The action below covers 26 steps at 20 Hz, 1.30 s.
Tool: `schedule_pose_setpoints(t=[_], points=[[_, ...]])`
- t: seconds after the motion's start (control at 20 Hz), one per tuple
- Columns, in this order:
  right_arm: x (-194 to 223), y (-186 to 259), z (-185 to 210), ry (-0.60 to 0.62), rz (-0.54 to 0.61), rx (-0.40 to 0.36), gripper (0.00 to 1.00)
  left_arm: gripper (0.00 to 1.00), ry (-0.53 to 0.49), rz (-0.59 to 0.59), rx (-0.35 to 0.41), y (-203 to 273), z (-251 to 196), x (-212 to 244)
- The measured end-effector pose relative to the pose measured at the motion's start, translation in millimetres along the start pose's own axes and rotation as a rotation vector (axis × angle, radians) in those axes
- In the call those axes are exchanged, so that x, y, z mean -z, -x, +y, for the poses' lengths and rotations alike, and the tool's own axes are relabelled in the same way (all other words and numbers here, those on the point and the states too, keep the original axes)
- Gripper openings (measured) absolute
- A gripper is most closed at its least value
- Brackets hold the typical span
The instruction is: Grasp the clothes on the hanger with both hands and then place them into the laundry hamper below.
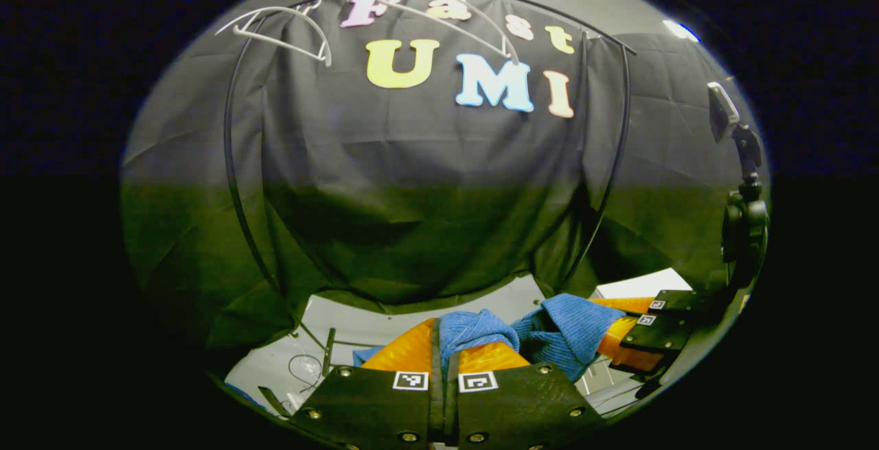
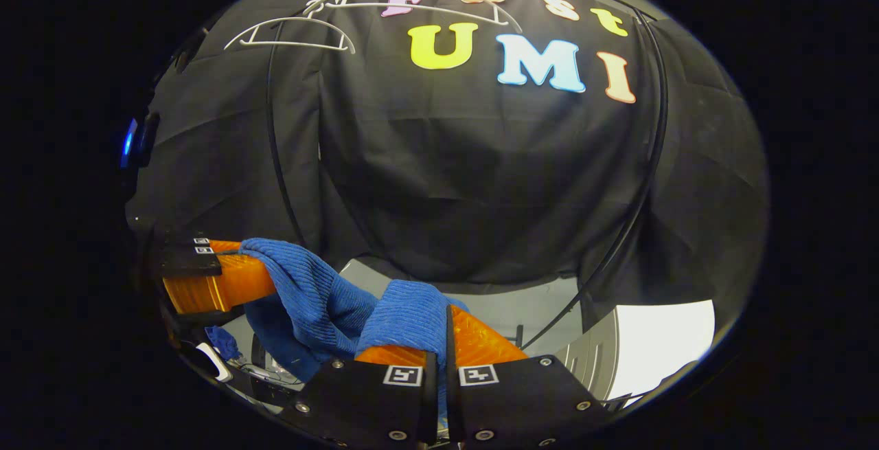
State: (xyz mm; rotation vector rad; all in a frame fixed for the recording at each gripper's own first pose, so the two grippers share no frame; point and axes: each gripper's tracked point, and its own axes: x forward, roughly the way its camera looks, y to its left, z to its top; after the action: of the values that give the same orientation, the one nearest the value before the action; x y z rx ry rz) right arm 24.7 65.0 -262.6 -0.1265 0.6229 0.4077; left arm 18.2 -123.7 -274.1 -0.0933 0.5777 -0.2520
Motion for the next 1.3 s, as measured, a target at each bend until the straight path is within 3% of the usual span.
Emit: schedule_pose_setpoints(t=[0.15,0.2,0.35,0.6,0.7,0.75,0.85,0.9,1.0,1.1,1.3], points=[[25.7,-4.5,-2.0,-0.018,0.062,0.011,0.06,0.05,-0.001,0.083,-0.013,-11.0,5.4,33.1],[34.5,-6.4,-2.6,-0.023,0.086,0.017,0.05,0.01,-0.004,0.107,-0.02,-16.0,5.6,42.6],[60.4,-9.5,-2.6,-0.023,0.158,0.025,0.05,0.01,-0.004,0.19,-0.049,-27.6,9.6,63.4],[88.1,-6.7,-7.3,-0.025,0.233,0.038,0.13,0.03,-0.025,0.33,-0.058,-26.7,14.6,106.6],[93.4,-4.4,-4.6,-0.029,0.241,0.032,0.21,0.1,-0.049,0.335,-0.058,-21.5,17.4,118.1],[93.0,-2.8,-2.4,-0.031,0.236,0.027,0.27,0.36,-0.059,0.331,-0.056,-20.0,16.2,118.8],[93.7,0.2,-0.5,-0.028,0.232,0.023,0.53,0.87,-0.069,0.301,-0.064,-18.9,20.5,111.6],[92.7,2.4,-0.4,-0.03,0.226,0.023,0.71,0.83,-0.072,0.289,-0.07,-17.3,22.3,106.6],[92.7,6.2,-2.1,-0.039,0.22,0.031,0.87,0.83,-0.079,0.259,-0.083,-10.3,26.8,92.5],[90.6,12.6,-2.0,-0.049,0.207,0.04,0.93,0.83,-0.084,0.218,-0.087,-4.2,30.5,76.9],[61.1,30.2,-7.0,-0.05,0.128,0.07,0.94,0.84,-0.075,0.134,-0.094,14.8,40.0,47.4]])
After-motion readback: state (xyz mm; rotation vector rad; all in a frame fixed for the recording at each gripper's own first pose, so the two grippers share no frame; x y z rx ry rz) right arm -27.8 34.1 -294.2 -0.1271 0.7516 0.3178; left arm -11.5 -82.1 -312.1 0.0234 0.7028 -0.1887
